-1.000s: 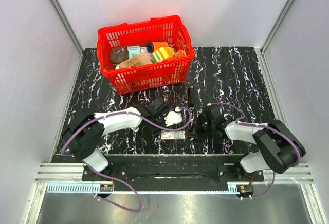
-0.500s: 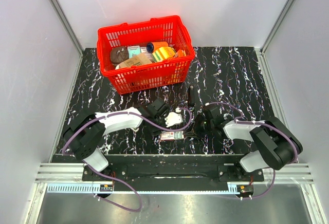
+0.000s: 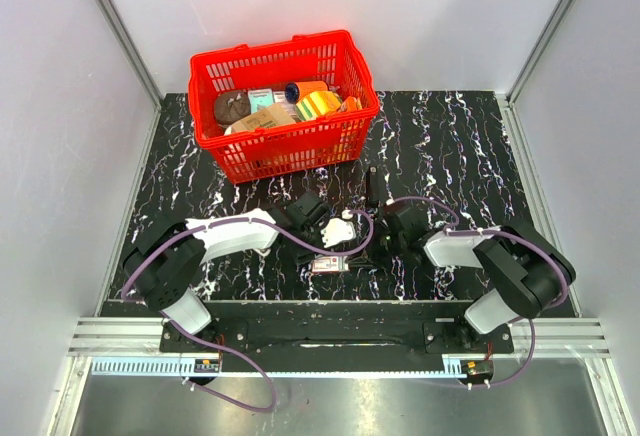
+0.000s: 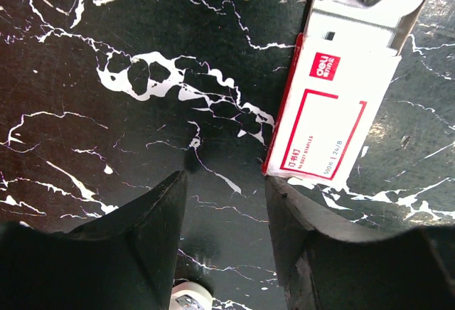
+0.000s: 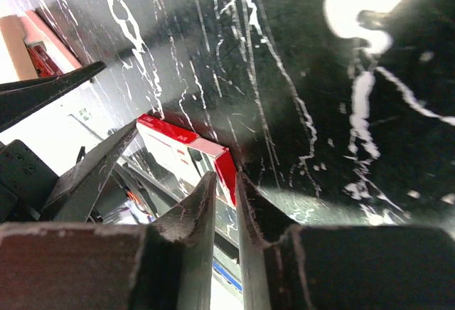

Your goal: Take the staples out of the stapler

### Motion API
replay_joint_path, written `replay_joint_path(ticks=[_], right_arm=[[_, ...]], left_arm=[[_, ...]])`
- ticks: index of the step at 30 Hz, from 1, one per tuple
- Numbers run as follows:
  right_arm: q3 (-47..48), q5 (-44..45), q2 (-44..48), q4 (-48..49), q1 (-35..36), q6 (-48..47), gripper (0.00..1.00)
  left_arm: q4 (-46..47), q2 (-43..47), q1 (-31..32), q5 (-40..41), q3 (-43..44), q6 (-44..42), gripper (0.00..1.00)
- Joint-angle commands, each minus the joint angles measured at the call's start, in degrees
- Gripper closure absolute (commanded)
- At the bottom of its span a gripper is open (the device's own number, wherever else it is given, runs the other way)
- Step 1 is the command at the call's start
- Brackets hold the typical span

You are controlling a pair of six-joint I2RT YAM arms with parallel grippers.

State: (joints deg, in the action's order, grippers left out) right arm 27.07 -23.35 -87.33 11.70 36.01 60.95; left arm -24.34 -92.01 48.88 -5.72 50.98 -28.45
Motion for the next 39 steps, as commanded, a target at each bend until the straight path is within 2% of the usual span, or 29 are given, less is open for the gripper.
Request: replay_joint_path(ticks=[1, 17, 23, 30, 33, 37, 39], right_arm=[[2.1, 0.7, -2.3, 2.0, 2.3, 1.1, 0.78], [1.4, -1.7, -5.0, 10.3, 3.5, 4.4, 0.77], [1.1, -0.8, -3.1, 5.0, 3.5, 2.2, 0.76], [-0.4, -2.4, -3.0, 5.8, 3.6, 1.4, 0.65], [0.2, -2.1, -2.5, 4.5, 3.5, 0.6, 0.64], [2.2, -1.4, -1.4, -0.6, 2.8, -1.9, 0.63], [3.2, -0.6, 0.3, -5.4, 1.5, -4.4, 0.62]], left_arm=[[0.9, -0.2, 0.6, 0.6, 1.9, 0.4, 0.48], [0.1, -0.1, 0.6, 0.8, 2.5, 0.1, 0.48], [-0.1, 0.2, 0.6, 1.1, 2.2, -0.3, 0.50], [-0.1, 0.7, 0.5, 1.6, 2.0, -0.6, 0.54], [-0.2, 0.8, 0.5, 2.0, 2.2, -0.7, 0.55], [-2.5, 1.7, 0.3, 0.9, 4.6, 0.0, 0.54], [-5.1, 2.8, -0.2, 0.4, 7.2, 0.5, 0.49]])
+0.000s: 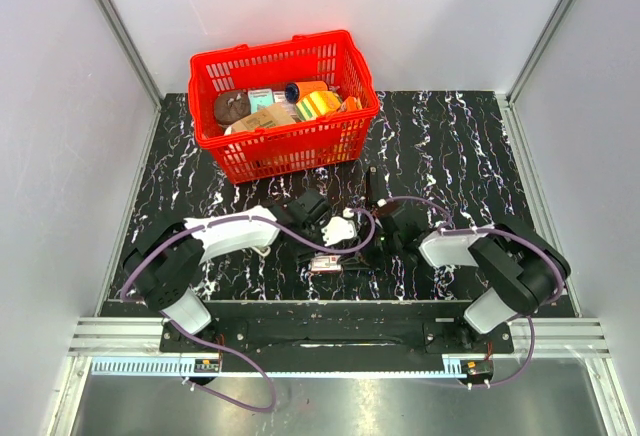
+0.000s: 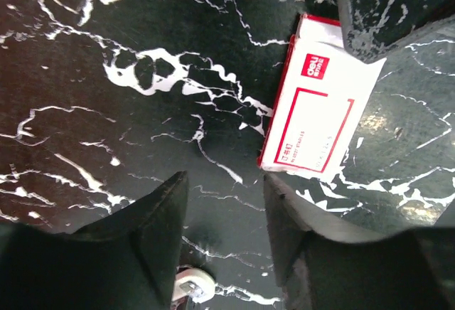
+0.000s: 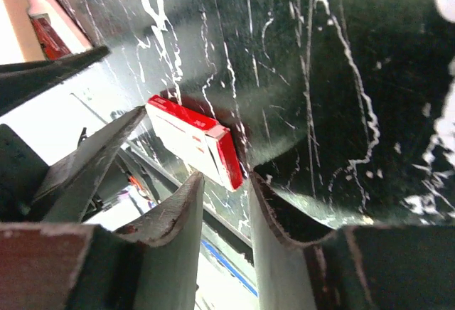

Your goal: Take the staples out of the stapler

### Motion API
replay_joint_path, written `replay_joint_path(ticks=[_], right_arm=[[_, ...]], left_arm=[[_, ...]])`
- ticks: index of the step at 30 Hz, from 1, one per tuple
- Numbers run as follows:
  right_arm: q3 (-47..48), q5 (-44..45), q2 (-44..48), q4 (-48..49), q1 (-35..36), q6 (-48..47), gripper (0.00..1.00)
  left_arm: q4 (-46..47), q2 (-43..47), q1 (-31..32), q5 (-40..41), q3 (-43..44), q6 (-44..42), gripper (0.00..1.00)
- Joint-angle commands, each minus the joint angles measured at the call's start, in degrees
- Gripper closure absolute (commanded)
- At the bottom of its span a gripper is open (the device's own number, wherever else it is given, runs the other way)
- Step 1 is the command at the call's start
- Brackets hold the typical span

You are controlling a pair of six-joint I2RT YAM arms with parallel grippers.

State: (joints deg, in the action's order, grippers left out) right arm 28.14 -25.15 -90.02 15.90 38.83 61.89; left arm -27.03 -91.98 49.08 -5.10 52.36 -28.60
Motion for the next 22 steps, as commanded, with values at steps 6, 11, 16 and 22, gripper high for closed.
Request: replay_joint_path(ticks=[6, 11, 16, 22], right_arm=[[6.9, 8.3, 10.1, -25.8, -4.1, -14.4, 0.28], [16.8, 14.1, 10.4, -35.7, -4.0, -21.2, 0.01], [25.5, 16.9, 11.2, -41.8, -4.1, -26.5, 0.00], [29.6, 19.6, 14.3, -43.4, -4.5, -28.8, 0.01]], left_arm=[[-11.0, 10.1, -4.9, -0.6, 15.5, 2.9, 0.30], [-17.0, 17.7, -10.7, -2.2, 21.4, 4.5, 0.01], [-21.0, 24.5, -18.4, -3.1, 20.4, 4.7, 0.01], [-20.5, 33.1, -27.4, -5.0, 17.4, 5.6, 0.01]])
